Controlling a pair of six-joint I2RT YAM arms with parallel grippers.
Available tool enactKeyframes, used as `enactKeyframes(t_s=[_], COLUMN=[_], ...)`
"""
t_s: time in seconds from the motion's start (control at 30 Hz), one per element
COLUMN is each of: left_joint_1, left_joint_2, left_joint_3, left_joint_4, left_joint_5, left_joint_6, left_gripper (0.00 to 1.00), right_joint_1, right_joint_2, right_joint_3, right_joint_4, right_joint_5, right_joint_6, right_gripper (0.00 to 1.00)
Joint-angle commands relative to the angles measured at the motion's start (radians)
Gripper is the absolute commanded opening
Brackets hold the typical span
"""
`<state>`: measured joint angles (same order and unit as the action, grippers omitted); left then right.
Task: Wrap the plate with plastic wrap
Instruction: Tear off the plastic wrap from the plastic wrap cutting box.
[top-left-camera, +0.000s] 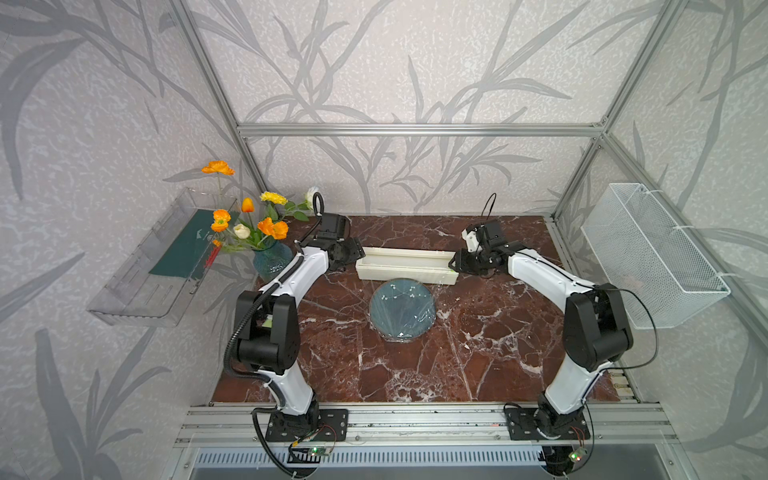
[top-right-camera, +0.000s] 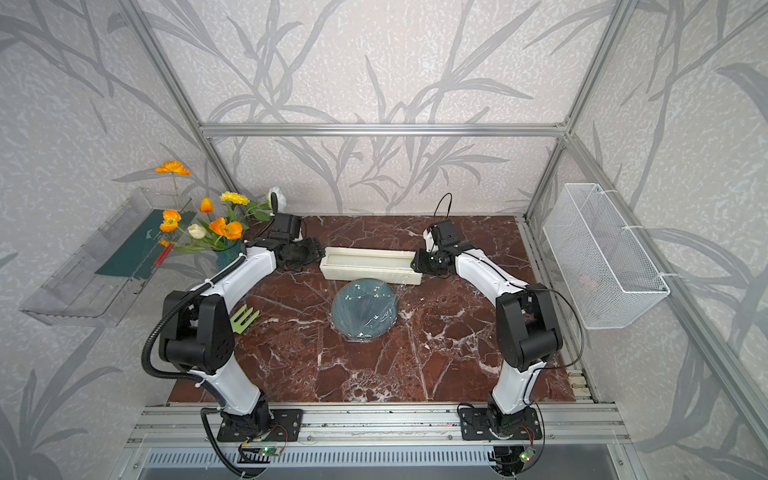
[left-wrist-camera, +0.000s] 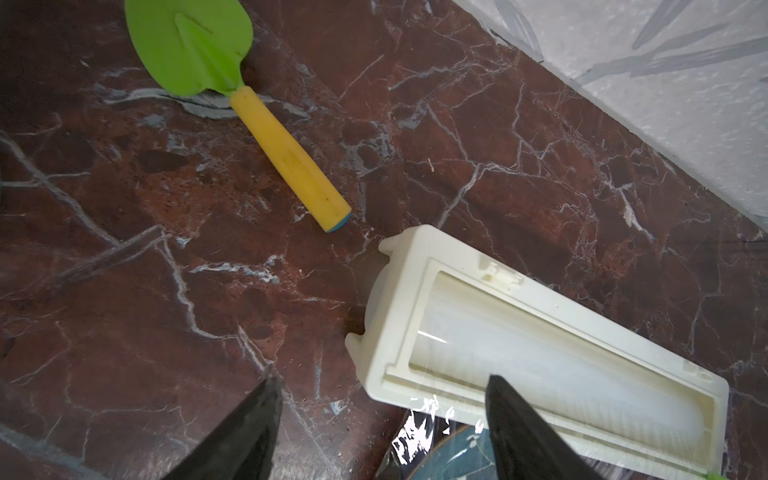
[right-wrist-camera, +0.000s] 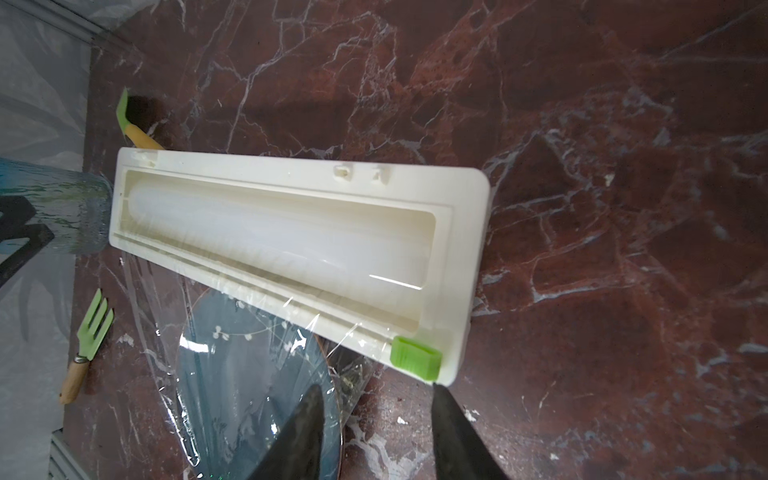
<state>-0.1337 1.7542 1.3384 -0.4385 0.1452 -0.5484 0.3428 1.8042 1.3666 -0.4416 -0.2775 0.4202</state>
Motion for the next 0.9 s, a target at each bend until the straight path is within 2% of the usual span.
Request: enactKeyframes(t_s=[0.0,0.43,0.87], left_joint_1=[0.000,0.002,-0.001], left_joint_2=[0.060,0.152,0.131], left_joint_3=[0.036,0.062,-0.012], left_joint_4=[0.006,0.029,0.143], left_joint_5=[0.105,0.211,0.284], left_joint_6=[0.035,0.035,-0.055], left_gripper=[0.77,0.74,0.69], right_joint_1=[0.014,0.044,0.121], right_joint_2=[0.033,0.095,0.157], right_joint_3=[0.049,0.095,0.128], right_joint_4=[-0.085,-0.082,-0.028], right_joint_5=[0.066,0.047,0.001], right_joint_6=[-0.045,-0.030,0.042], right_gripper=[0.44,0.45,0.43])
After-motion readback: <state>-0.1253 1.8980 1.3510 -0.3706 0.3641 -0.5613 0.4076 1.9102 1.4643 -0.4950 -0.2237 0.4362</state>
